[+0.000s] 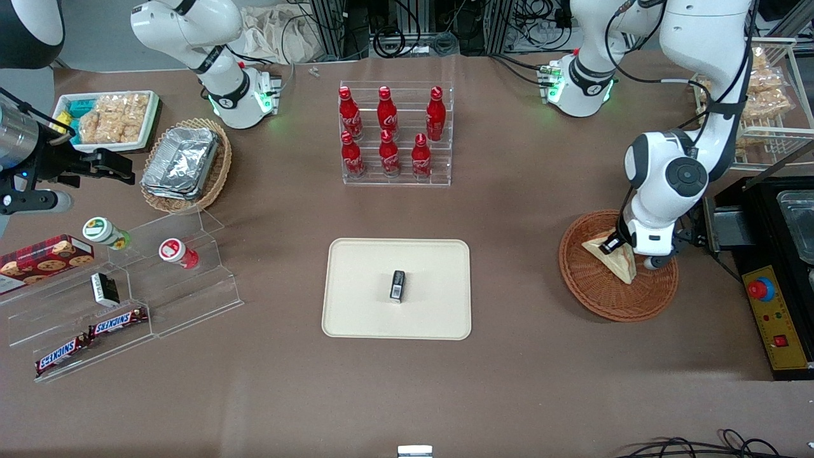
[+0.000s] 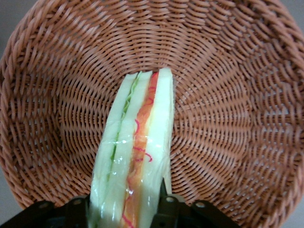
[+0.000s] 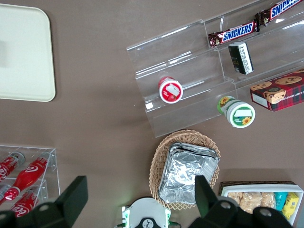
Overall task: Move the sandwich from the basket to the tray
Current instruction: 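Carry the sandwich with the left gripper over to the white tray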
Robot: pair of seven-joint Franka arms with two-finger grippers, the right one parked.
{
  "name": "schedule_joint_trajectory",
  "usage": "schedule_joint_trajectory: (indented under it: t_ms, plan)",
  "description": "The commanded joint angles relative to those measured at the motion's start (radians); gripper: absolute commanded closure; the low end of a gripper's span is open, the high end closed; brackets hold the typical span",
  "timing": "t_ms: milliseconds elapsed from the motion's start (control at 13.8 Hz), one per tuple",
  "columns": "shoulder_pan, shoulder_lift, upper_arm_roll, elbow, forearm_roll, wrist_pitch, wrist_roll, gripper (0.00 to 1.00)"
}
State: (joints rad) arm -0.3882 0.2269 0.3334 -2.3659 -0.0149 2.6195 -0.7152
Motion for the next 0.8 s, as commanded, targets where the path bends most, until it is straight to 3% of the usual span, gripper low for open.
schedule_joint_trajectory:
  t_ms: [0, 291, 727]
  plan:
    - [-0.001, -0.024, -0.001, 0.052, 0.003, -0.1, -0.018, 0.98]
    - [0.0, -0.04, -0.001, 0.189, 0.003, -0.312, -0.003, 1.0]
    - [-0.058, -0.006, -0.027, 0.577, 0.003, -0.748, 0.033, 1.0]
